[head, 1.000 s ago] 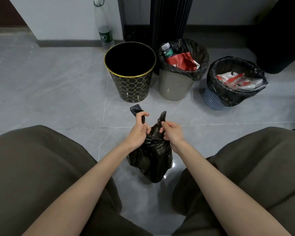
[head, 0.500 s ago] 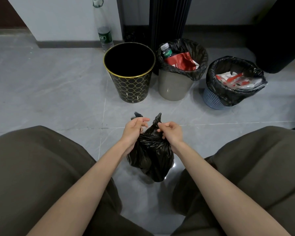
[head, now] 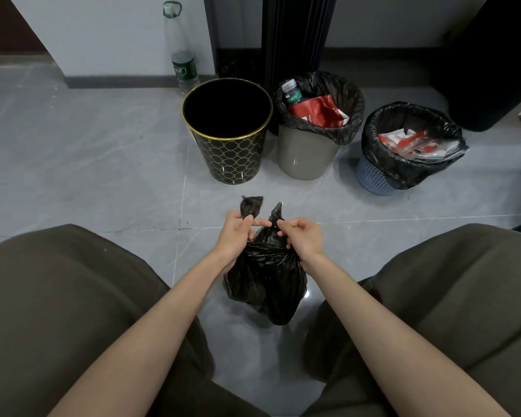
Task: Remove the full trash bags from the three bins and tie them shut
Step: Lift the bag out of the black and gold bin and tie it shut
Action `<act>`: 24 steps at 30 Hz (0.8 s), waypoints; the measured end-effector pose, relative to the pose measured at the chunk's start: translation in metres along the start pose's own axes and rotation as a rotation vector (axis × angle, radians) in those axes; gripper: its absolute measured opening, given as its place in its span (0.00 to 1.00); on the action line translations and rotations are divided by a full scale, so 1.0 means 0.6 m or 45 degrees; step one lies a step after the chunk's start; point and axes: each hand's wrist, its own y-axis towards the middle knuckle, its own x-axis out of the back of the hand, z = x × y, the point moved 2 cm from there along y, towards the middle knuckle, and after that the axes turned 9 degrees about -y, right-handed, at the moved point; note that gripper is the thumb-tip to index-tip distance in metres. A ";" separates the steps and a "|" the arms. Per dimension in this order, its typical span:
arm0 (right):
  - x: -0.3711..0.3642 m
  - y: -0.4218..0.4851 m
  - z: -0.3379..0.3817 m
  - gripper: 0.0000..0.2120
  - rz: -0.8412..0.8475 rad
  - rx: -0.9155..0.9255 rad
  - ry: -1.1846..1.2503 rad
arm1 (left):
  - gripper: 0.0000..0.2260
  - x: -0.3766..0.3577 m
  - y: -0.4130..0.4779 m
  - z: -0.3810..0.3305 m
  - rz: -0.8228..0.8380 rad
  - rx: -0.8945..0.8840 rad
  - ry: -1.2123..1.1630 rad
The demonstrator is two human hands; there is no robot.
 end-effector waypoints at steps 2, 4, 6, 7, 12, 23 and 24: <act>0.000 -0.002 0.002 0.08 -0.017 0.043 -0.027 | 0.08 0.001 0.000 -0.005 -0.004 -0.026 0.078; -0.001 -0.004 0.004 0.06 -0.009 0.075 -0.061 | 0.09 0.001 -0.002 -0.007 0.033 -0.077 0.204; 0.000 -0.004 0.005 0.06 0.020 0.102 -0.087 | 0.08 0.001 -0.001 -0.004 0.063 -0.149 0.411; 0.001 -0.003 0.006 0.06 0.040 0.111 -0.100 | 0.07 0.003 0.000 -0.001 0.057 -0.182 0.517; -0.001 -0.004 0.008 0.06 0.191 0.107 -0.085 | 0.10 0.008 0.006 0.008 -0.062 -0.297 0.756; -0.009 -0.023 0.024 0.06 0.615 0.038 0.037 | 0.07 0.009 0.008 0.009 -0.076 -0.419 0.885; -0.010 -0.023 0.025 0.10 0.603 0.007 0.113 | 0.06 0.008 0.007 0.008 -0.066 -0.429 0.882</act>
